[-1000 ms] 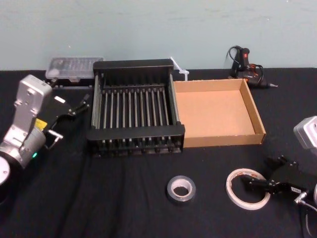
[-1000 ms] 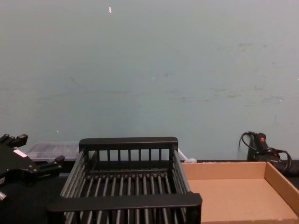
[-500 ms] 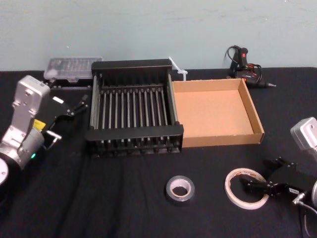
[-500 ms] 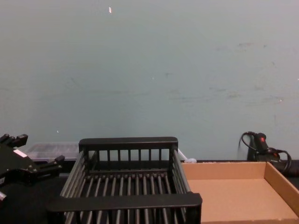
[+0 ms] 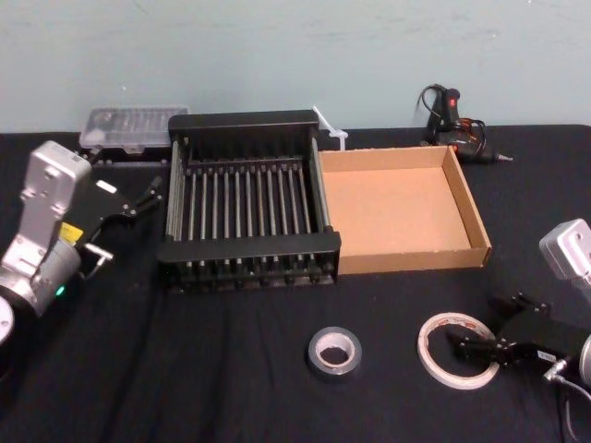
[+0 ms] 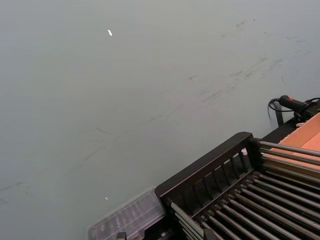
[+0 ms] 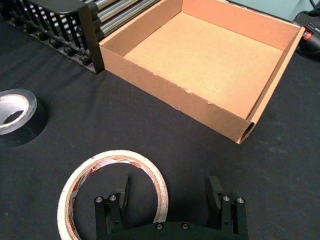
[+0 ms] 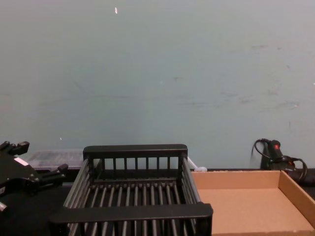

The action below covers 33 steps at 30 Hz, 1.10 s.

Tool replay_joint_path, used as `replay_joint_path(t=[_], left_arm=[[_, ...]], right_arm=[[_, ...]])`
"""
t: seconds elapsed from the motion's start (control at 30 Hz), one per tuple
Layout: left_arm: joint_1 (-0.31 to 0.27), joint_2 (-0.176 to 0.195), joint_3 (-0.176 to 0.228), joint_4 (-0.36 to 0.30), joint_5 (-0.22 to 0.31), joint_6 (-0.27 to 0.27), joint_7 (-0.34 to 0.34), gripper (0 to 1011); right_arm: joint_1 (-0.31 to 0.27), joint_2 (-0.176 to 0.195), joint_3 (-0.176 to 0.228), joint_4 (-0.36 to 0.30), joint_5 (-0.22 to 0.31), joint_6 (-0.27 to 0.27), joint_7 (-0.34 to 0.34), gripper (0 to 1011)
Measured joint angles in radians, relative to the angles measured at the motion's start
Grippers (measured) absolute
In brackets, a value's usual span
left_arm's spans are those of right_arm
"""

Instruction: Pick up the white tape and place it into the black box , Pick up the silver tape and place it into the brown box.

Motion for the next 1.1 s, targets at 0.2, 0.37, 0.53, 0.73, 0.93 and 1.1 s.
replay_joint_path(t=[0.2, 0.37, 0.53, 0.73, 0.93, 1.1], left_arm=[[0.000, 0.000, 0.000, 0.000, 0.000, 0.000, 0.000, 1001], [0.000, 0.000, 0.000, 0.000, 0.000, 0.000, 0.000, 1002], [0.000, 0.000, 0.000, 0.000, 0.000, 0.000, 0.000, 1001], [0.000, 0.000, 0.000, 0.000, 0.000, 0.000, 0.000, 1001], [0.000, 0.000, 0.000, 0.000, 0.000, 0.000, 0.000, 1001], [0.000, 0.000, 0.000, 0.000, 0.000, 0.000, 0.000, 1001]], right_arm=[[0.000, 0.000, 0.001, 0.000, 0.000, 0.000, 0.000, 1002], [0.000, 0.001, 0.001, 0.000, 0.000, 0.000, 0.000, 1002], [0.000, 0.001, 0.001, -0.001, 0.000, 0.000, -0.001, 1002], [0.000, 0.001, 0.001, -0.001, 0.000, -0.001, -0.001, 964], [0.000, 0.001, 0.001, -0.001, 0.001, -0.001, -0.001, 815], [0.000, 0.001, 0.001, -0.001, 0.001, -0.001, -0.001, 685]])
